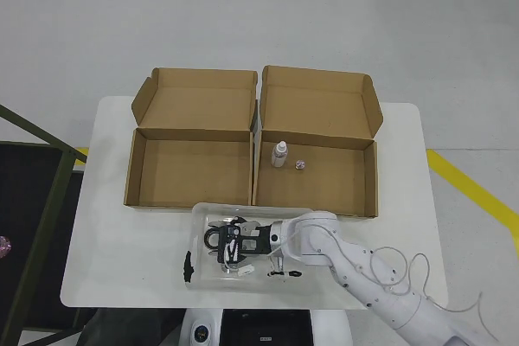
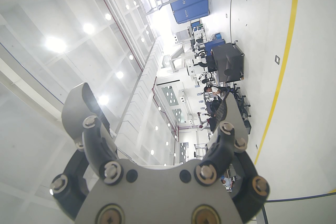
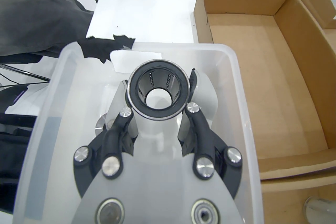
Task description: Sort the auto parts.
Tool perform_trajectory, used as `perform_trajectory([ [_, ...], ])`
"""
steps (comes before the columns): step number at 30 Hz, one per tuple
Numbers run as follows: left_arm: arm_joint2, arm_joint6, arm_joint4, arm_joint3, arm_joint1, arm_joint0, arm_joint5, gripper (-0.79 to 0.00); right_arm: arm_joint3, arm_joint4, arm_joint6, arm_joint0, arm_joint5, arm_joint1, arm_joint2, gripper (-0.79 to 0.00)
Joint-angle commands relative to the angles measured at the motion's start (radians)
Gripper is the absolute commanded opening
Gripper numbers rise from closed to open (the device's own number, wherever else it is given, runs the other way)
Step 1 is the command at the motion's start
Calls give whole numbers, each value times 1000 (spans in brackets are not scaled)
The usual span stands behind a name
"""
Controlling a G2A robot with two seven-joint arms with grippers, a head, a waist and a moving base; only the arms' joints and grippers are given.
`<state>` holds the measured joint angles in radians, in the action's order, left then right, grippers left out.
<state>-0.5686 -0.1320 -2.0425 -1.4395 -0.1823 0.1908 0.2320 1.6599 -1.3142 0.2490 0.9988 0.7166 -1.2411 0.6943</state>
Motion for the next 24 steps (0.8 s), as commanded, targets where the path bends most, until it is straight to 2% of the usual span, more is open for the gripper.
perform_trajectory([
  [1,0,0,0,0,0,0,0,0,28,7,-5,13,8,6,20,-785],
  [13,0,0,0,0,0,0,0,0,170,44,-59,75,19,34,144,-785],
  [24,0,0,0,0,0,0,0,0,219,73,-89,88,0,43,212,-785],
])
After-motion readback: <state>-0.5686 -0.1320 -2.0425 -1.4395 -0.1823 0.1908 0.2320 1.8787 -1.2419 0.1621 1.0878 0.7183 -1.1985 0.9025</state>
